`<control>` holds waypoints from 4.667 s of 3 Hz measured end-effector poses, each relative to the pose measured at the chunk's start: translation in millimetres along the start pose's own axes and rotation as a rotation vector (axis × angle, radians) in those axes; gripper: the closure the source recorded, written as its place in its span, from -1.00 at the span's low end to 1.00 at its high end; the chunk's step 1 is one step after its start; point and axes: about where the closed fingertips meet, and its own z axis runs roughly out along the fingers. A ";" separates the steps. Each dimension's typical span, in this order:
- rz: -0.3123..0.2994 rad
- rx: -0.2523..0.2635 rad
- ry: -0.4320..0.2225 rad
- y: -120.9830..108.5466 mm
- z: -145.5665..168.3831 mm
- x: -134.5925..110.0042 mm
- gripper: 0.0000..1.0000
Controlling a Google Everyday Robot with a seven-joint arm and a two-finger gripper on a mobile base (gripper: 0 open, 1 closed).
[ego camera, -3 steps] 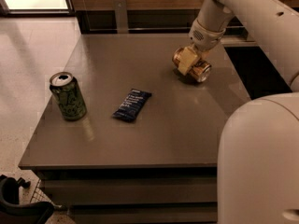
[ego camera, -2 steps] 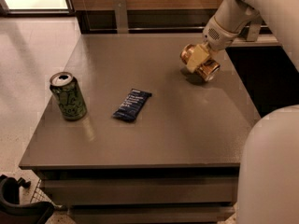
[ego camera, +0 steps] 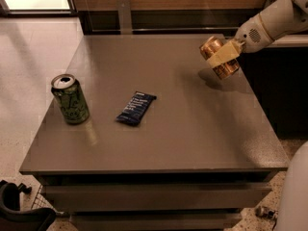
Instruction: Place orange can upright
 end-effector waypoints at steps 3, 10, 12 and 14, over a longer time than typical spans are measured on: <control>-0.117 -0.096 -0.358 51.0 -28.9 2.2 1.00; -0.180 -0.095 -0.636 70.4 42.9 -44.6 1.00; -0.133 -0.076 -0.700 38.6 65.2 -20.8 1.00; -0.132 -0.076 -0.702 38.8 62.1 -23.1 0.71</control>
Offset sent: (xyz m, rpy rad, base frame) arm -0.0671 -0.0072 0.0351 0.3197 -0.2680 0.0753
